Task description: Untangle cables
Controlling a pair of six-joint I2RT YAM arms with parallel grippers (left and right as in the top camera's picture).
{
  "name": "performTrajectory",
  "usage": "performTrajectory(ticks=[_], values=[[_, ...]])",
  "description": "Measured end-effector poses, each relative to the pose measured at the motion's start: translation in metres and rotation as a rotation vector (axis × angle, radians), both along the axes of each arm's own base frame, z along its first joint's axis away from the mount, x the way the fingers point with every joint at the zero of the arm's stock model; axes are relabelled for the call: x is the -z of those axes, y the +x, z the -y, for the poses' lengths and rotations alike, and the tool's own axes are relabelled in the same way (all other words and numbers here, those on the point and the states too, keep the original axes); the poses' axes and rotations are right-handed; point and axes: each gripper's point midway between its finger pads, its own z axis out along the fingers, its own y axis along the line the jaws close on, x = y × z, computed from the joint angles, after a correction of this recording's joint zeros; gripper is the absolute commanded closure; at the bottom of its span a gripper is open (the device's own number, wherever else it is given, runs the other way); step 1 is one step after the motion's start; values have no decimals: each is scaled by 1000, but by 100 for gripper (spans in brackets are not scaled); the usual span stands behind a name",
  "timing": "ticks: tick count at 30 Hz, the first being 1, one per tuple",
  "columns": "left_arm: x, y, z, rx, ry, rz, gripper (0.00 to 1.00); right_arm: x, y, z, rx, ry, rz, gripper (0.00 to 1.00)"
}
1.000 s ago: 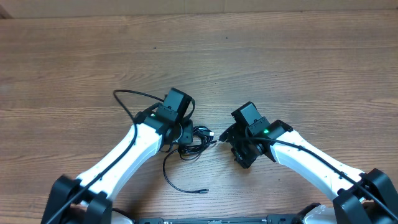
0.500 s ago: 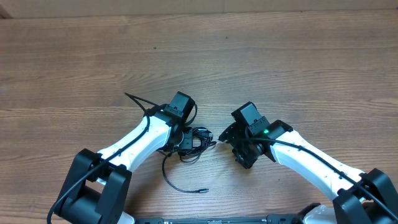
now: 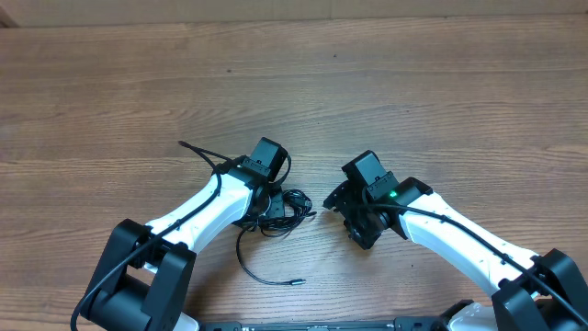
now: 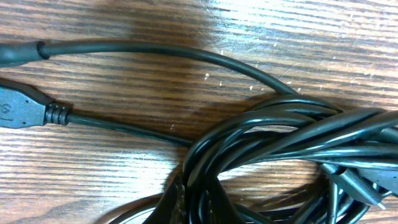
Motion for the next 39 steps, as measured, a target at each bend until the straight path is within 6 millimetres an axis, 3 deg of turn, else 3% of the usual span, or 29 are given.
performTrajectory(ticks=[6,9,12,14,16,17,22,28,32,34,36,39], values=[[-1,3,0,16,1,15,96,0,-4,0,-35,2,-9,18],[-11,7,0,47,-6,53,96,-3,-5,-9,-111,49,9,11],[-43,19,4,100,-45,172,96,-11,0,-21,-180,126,46,7],[-74,24,6,141,-78,271,95,-17,5,-29,-208,174,77,4],[-118,25,3,183,-103,406,96,-27,16,-41,-269,246,152,2],[-128,25,1,195,-104,436,96,-32,19,-46,-305,276,189,2],[-157,18,-21,192,-53,520,96,-67,36,-77,-535,456,439,6],[-156,16,-28,195,-20,508,96,-97,32,-96,-732,597,614,9],[-153,12,-23,210,-44,482,96,-109,30,-103,-807,639,694,17],[-151,9,-23,211,-47,467,96,-112,28,-104,-839,652,723,26],[-150,8,-23,206,-49,461,96,-116,27,-106,-868,665,752,41],[-149,8,-26,174,-55,453,96,-122,24,-109,-913,692,793,77]])
